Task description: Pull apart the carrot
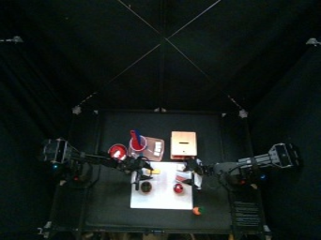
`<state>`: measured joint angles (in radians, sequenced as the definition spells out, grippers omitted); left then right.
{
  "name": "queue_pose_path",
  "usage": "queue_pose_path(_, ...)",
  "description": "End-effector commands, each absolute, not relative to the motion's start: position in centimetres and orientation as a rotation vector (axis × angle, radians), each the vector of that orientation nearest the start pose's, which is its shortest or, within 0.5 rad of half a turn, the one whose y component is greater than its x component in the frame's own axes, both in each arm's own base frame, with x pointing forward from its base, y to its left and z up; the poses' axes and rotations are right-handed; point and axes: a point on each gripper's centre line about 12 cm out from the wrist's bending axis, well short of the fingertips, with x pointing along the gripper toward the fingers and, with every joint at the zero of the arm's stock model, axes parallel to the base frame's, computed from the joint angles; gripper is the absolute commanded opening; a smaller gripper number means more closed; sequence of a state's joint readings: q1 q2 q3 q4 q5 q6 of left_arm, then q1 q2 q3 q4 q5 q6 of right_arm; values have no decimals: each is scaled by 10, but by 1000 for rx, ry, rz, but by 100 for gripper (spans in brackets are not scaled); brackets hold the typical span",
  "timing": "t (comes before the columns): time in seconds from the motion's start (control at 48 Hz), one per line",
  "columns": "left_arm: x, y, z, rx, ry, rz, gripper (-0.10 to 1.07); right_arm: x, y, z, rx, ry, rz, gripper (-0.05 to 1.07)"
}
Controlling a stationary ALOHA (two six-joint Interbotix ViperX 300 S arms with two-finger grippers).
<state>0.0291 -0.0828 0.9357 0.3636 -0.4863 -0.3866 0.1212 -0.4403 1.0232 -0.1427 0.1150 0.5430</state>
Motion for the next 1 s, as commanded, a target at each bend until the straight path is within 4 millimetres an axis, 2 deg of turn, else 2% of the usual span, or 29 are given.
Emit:
queue_pose_path(0.0, 338, -12, 168, -117, 333, -138, 86, 269, 39, 195, 369, 670, -13, 100)
queue_pose_path(0.312, 336, -11, 166, -141, 326, -126, 86, 261, 51, 188, 408, 741, -3, 100)
queue_pose_path(0.521, 335, -11, 165, -151, 328, -120, 86, 247, 68, 189, 469, 847, 16, 100)
queue_pose_path(0.708, 337, -12, 166, -152, 327, -121, 86, 240, 75, 202, 552, 843, 34, 100)
queue_pose_path(0.979, 338, -15, 166, -151, 326, -130, 86, 229, 93, 234, 646, 819, 120, 100)
